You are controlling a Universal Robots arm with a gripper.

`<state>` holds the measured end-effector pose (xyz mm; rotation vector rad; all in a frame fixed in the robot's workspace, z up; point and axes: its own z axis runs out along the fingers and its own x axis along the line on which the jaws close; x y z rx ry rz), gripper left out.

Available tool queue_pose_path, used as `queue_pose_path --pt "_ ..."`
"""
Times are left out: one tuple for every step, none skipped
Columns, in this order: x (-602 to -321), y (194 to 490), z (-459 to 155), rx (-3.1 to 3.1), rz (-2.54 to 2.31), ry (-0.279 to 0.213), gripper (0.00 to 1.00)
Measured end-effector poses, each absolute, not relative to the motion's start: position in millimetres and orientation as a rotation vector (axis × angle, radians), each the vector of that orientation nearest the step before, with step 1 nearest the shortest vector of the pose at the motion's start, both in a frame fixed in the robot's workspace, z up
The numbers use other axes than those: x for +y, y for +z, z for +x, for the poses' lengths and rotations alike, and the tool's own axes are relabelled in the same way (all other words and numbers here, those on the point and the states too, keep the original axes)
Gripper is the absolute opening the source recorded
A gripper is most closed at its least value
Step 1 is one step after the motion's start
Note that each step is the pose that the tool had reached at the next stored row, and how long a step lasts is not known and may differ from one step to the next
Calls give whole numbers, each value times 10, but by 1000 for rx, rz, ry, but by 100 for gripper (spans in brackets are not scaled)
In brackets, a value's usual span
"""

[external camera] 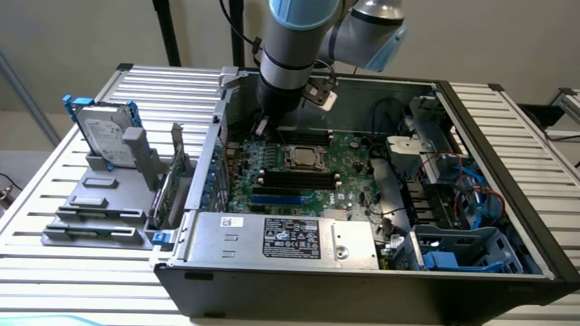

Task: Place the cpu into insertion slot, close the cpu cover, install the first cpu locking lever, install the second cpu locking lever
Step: 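Install the first cpu locking lever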

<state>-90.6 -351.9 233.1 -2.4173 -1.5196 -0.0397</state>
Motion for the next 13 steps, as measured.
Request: queue_pose_path --pt "-3519 2331 -906 -1504 -2426 -42 11" --pt "-3519 2331 -907 -1487 -2435 -45 11" --pt "-3519 2331 -907 -1472 -2443 -48 11" --pt "-3519 2332 -907 -1457 -2450 -52 11" --pt "-3519 2333 -908 -1442 -2456 -55 11" --pt "-3519 2336 -909 -1427 -2461 -59 11" --pt "-3519 2340 -910 -1414 -2464 -63 11" --pt "-3520 2345 -912 -1401 -2466 -67 11" --pt "-3520 2350 -913 -1387 -2468 -71 11" --pt "-3520 2355 -914 -1374 -2470 -75 11" --pt "-3520 2360 -915 -1361 -2471 -78 11" --pt "-3520 2365 -916 -1348 -2473 -82 11" --pt "-3520 2369 -917 -1336 -2474 -85 11"
